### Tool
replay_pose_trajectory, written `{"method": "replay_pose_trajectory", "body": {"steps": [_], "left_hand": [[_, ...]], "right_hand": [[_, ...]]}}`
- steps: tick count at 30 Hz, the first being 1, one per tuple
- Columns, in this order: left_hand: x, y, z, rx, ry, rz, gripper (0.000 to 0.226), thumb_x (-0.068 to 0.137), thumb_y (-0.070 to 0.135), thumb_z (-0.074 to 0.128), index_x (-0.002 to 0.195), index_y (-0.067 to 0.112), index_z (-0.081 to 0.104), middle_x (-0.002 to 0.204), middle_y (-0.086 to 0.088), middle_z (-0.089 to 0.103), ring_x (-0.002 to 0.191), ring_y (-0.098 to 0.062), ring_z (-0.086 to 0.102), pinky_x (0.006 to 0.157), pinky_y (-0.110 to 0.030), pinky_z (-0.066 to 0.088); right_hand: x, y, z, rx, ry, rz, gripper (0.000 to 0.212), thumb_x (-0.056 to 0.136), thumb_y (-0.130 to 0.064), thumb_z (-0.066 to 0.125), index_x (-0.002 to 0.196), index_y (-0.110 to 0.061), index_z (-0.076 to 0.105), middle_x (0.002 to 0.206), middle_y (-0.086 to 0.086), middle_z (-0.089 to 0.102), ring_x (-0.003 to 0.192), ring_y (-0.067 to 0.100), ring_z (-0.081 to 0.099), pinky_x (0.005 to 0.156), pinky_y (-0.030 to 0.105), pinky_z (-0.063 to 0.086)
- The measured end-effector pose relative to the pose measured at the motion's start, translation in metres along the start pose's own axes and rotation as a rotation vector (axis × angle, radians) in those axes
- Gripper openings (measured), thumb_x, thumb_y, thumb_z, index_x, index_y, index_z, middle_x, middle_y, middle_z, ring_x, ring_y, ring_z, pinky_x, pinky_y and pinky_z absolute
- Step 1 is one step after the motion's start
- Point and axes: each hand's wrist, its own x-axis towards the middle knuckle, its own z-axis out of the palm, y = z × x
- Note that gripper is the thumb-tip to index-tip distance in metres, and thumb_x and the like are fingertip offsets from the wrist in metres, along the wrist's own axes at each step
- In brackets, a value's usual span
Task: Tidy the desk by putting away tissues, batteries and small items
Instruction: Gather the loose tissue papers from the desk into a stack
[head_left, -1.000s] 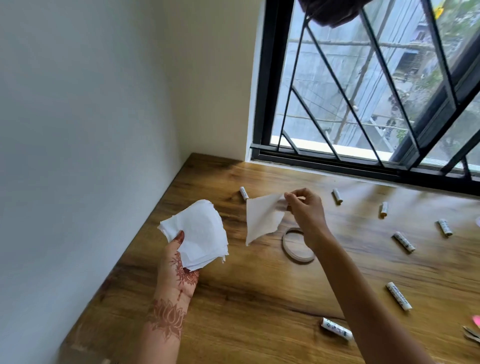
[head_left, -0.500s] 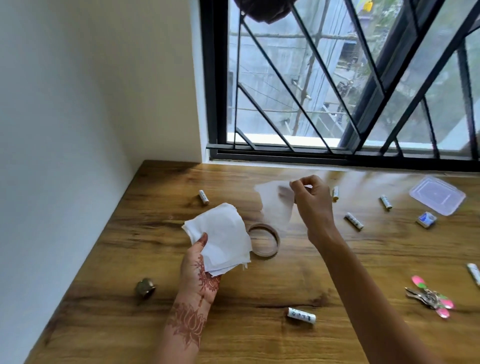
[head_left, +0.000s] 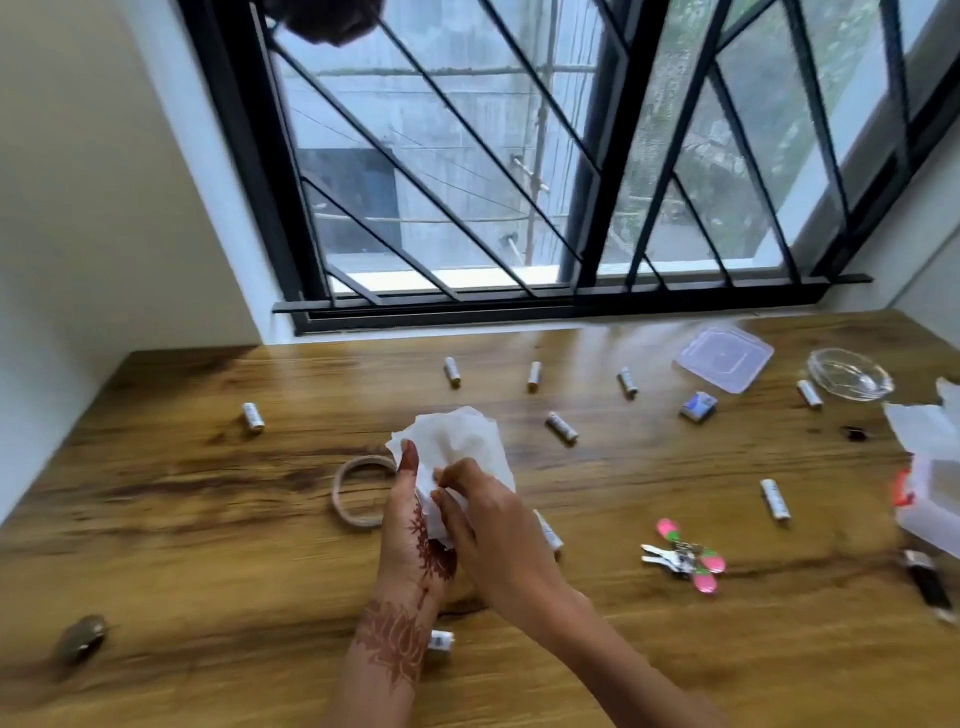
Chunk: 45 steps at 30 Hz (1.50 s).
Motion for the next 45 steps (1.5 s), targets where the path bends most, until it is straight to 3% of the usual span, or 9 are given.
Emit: {"method": "replay_pose_trajectory", "body": {"steps": [2, 6, 12, 17, 20, 27, 31, 39, 45], "left_hand": [[-0.001, -0.023, 0.018, 0.013, 0.023, -0.053, 0.039, 0.088, 0.042, 0.051, 0.099, 0.007, 0.065, 0.078, -0.006, 0.069, 0.071, -0.016, 0.066, 0.069, -0.026, 0.055], [0.002, -0.075, 0.059, -0.010, 0.082, -0.009, 0.047, 0.098, 0.021, 0.038, 0.057, 0.008, 0.056, 0.031, -0.003, 0.048, 0.024, -0.005, 0.046, 0.027, -0.010, 0.034], [0.005, -0.153, 0.102, -0.021, 0.020, -0.004, 0.025, 0.097, 0.021, 0.041, 0.102, 0.007, 0.060, 0.073, -0.007, 0.074, 0.062, -0.017, 0.071, 0.054, -0.028, 0.058], [0.002, -0.196, 0.137, 0.061, -0.035, -0.036, 0.032, 0.097, 0.019, 0.039, 0.090, 0.012, 0.070, 0.074, -0.005, 0.075, 0.064, -0.018, 0.071, 0.054, -0.037, 0.058], [0.003, -0.214, 0.156, 0.133, -0.068, -0.084, 0.025, 0.097, 0.020, 0.039, 0.108, 0.006, 0.058, 0.069, -0.006, 0.074, 0.055, -0.020, 0.069, 0.041, -0.032, 0.054], [0.023, -0.248, 0.201, 0.191, -0.194, -0.147, 0.052, 0.098, 0.018, 0.035, 0.065, 0.012, 0.076, 0.066, -0.005, 0.073, 0.057, -0.019, 0.070, 0.045, -0.034, 0.056], [0.040, -0.268, 0.226, 0.197, -0.198, -0.165, 0.027, 0.098, 0.018, 0.036, 0.095, 0.009, 0.061, 0.065, -0.004, 0.073, 0.055, -0.018, 0.069, 0.039, -0.032, 0.053], [0.082, -0.304, 0.266, 0.164, -0.173, -0.206, 0.059, 0.098, 0.022, 0.037, 0.053, 0.013, 0.075, 0.064, -0.006, 0.073, 0.056, -0.019, 0.070, 0.043, -0.033, 0.056], [0.112, -0.320, 0.276, 0.148, -0.137, -0.268, 0.030, 0.096, 0.027, 0.041, 0.105, 0.008, 0.061, 0.076, -0.011, 0.074, 0.065, -0.025, 0.072, 0.048, -0.037, 0.057]], "right_hand": [[-0.006, 0.019, -0.020, 0.000, -0.007, -0.018, 0.023, 0.098, -0.027, 0.038, 0.115, -0.015, 0.048, 0.101, 0.011, 0.064, 0.088, 0.024, 0.061, 0.071, 0.037, 0.051], [-0.020, 0.061, -0.069, 0.031, -0.059, -0.014, 0.024, 0.098, -0.023, 0.038, 0.119, -0.015, 0.046, 0.105, 0.011, 0.066, 0.091, 0.027, 0.063, 0.073, 0.038, 0.051], [-0.050, 0.128, -0.155, 0.096, 0.042, 0.047, 0.024, 0.095, -0.023, 0.048, 0.116, -0.016, 0.055, 0.113, 0.001, 0.066, 0.098, 0.012, 0.061, 0.074, 0.015, 0.041], [-0.064, 0.184, -0.223, 0.097, 0.207, 0.202, 0.015, 0.091, -0.018, 0.055, 0.103, -0.014, 0.062, 0.098, -0.003, 0.068, 0.091, 0.008, 0.060, 0.073, 0.016, 0.041], [-0.075, 0.216, -0.259, 0.072, 0.345, 0.282, 0.013, 0.091, -0.015, 0.056, 0.100, -0.013, 0.065, 0.089, -0.009, 0.064, 0.082, 0.002, 0.056, 0.075, 0.017, 0.044], [-0.081, 0.302, -0.344, -0.100, 0.499, 0.403, 0.012, 0.089, -0.017, 0.058, 0.092, -0.008, 0.066, 0.091, 0.006, 0.069, 0.086, 0.019, 0.061, 0.073, 0.024, 0.044], [-0.073, 0.360, -0.378, -0.198, 0.402, 0.489, 0.014, 0.086, -0.017, 0.063, 0.094, -0.007, 0.068, 0.099, 0.008, 0.070, 0.091, 0.019, 0.062, 0.079, 0.023, 0.044], [-0.047, 0.439, -0.394, -0.442, -0.018, 0.548, 0.031, 0.074, -0.031, 0.075, 0.101, -0.015, 0.070, 0.114, 0.005, 0.065, 0.103, 0.020, 0.059, 0.087, 0.027, 0.044], [-0.040, 0.464, -0.388, -0.490, -0.090, 0.444, 0.026, 0.080, -0.032, 0.069, 0.099, -0.015, 0.071, 0.109, 0.002, 0.065, 0.104, 0.016, 0.053, 0.087, 0.024, 0.038]]}}
